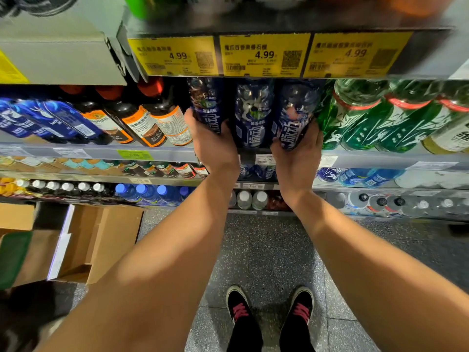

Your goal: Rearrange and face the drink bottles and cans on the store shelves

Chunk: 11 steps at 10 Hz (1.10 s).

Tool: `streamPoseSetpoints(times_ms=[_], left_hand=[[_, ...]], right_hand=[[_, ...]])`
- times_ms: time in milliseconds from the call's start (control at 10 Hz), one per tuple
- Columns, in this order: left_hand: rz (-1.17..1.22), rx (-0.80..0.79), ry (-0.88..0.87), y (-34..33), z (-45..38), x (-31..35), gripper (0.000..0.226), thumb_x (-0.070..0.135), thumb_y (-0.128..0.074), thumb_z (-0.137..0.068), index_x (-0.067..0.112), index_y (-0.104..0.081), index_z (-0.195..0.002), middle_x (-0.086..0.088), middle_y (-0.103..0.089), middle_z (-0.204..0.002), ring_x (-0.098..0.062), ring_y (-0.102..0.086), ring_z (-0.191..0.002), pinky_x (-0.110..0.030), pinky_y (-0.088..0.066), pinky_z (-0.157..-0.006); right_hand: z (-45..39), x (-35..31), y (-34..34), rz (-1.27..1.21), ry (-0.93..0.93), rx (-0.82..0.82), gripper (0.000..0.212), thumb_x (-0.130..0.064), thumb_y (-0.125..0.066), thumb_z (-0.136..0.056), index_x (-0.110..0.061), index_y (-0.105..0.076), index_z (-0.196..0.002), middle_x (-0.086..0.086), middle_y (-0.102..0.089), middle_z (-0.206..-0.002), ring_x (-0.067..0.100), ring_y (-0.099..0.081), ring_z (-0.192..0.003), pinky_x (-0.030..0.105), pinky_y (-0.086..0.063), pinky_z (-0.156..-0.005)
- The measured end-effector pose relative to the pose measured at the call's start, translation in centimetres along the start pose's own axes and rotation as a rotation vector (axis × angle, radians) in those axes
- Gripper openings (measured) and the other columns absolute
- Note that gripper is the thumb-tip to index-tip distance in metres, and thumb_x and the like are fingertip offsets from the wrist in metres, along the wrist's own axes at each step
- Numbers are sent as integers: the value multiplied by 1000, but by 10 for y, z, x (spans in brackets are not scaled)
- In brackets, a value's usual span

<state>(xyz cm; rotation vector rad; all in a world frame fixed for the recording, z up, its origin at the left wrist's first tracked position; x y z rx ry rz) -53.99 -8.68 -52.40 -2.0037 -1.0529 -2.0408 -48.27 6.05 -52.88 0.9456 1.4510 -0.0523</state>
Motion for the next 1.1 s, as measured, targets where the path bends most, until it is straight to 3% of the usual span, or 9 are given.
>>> streamPoseSetpoints(times_ms=[100, 300, 500, 600, 700, 800, 900, 1000, 1100], left_hand=[[-16, -10, 6, 6, -4, -6, 63, 11, -74, -84, 11, -42, -138, -1, -69, -112, -22, -65, -99, -23, -42, -76], [91, -171, -79, 22, -2, -21, 59, 18, -82, -73, 15, -46, -121, 8, -65, -104, -12, -63, -94, -32, -53, -85], [125, -232, -52, 27, 1, -22, 53, 19, -85, -76, 24, -47, -113, 19, -61, -100, 1, -62, -94, -19, -50, -88], [59, -229, -82, 29, 1, -21, 56, 25, -86, -77, 23, -45, -114, 12, -63, -104, -4, -63, -98, -16, -49, -88], [104, -253, -60, 32, 8, -21, 57, 15, -85, -79, 20, -43, -117, 11, -62, -106, -4, -63, -101, -20, -50, -94], [172, -250, -65, 38, 18, -19, 63, 6, -85, -78, 7, -44, -126, -5, -58, -117, -15, -60, -109, -23, -50, -97], [34, -187, -90, 51, 35, -8, 58, 23, -86, -78, 5, -52, -121, 0, -52, -111, -10, -52, -102, -14, -45, -92], [-123, -189, -171, 64, 50, 12, 33, 39, -79, -83, 17, -61, -100, 4, -55, -104, -14, -54, -100, -27, -46, -89], [-138, -271, -174, 70, 58, 29, 25, 44, -75, -85, 22, -64, -88, 3, -61, -99, -17, -58, -98, -36, -48, -88]], right_hand=[[-1, 1, 2, -2, 19, -2, 79, -17, -74, -82, 3, -35, -147, 19, -50, -133, 31, -51, -120, 36, -43, -103], [-2, 2, 2, 6, 56, 3, 77, -18, -74, -81, 5, -37, -145, 20, -53, -131, 31, -52, -119, 30, -42, -101], [-5, 9, 0, 26, 73, 12, 72, -19, -75, -77, 5, -44, -138, 19, -59, -119, 29, -55, -108, 16, -36, -83], [-3, 6, 1, 39, 61, 4, 77, -21, -74, -81, 2, -38, -145, 18, -57, -125, 30, -55, -111, 24, -43, -87], [0, 5, -1, 82, 35, -6, 81, -25, -71, -87, 1, -29, -151, 20, -52, -136, 34, -53, -122, 33, -46, -97], [6, 4, 2, 144, 1, -3, 77, -23, -73, -88, 8, -35, -147, 25, -52, -138, 39, -53, -126, 40, -49, -100], [20, 3, 15, 219, 21, 0, 70, -23, -71, -89, 7, -40, -144, 23, -55, -136, 35, -55, -124, 39, -51, -97], [25, -10, 40, 292, -1, -68, 65, -30, -69, -89, 0, -47, -143, 18, -57, -134, 34, -58, -120, 41, -50, -100], [23, -25, 65, 239, -10, -101, 51, -28, -67, -89, -5, -55, -133, 16, -60, -126, 35, -60, -113, 45, -50, -96]])
Point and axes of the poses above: each hand's wrist, its own z-axis away from the middle knuckle, its own y-axis out of the back of the hand, x = y × z, the point moved 2 cm from there along -z, towards the middle knuckle
